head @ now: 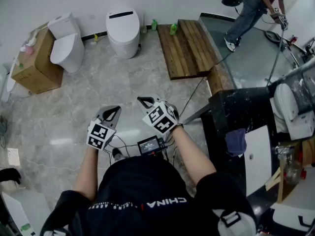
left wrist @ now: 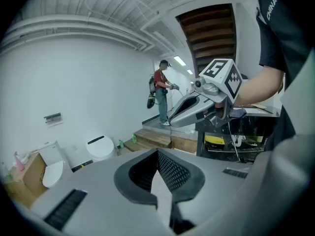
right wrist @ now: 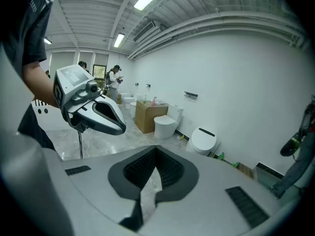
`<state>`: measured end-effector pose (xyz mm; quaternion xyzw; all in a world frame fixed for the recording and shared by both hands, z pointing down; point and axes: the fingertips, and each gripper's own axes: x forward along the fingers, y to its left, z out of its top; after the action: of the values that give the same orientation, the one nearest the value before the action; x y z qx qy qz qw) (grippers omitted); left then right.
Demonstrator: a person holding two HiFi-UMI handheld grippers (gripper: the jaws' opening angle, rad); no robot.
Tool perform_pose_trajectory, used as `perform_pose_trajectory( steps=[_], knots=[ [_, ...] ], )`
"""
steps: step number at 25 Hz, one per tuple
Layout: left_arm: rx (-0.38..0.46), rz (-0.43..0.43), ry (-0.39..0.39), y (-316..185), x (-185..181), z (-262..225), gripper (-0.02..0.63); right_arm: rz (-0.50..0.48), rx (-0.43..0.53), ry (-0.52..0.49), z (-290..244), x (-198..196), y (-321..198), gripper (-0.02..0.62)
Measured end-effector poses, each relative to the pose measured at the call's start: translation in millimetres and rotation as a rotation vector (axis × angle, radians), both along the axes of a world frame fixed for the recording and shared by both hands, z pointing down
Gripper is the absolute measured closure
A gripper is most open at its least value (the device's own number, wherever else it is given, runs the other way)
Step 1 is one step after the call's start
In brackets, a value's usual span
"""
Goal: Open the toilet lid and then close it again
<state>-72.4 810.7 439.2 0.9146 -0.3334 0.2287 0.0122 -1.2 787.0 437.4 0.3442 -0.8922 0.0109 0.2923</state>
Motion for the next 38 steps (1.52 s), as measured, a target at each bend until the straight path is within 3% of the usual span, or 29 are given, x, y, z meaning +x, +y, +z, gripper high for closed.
perform_pose_trajectory(
  steps=[27,38],
  knots=[
    [-0.015,0.009,-0.001,-5.2,8.0,9.3,0.595,-0.002,-0.026,-0.085,-0.8,7.8,-1.3,0.583],
    [-0.018,-0.039,-0.017,-15.1,42.7,13.5,0.595,-0.006,-0.061,-0.117,7.3,54.7,2.1,0.583]
  ],
)
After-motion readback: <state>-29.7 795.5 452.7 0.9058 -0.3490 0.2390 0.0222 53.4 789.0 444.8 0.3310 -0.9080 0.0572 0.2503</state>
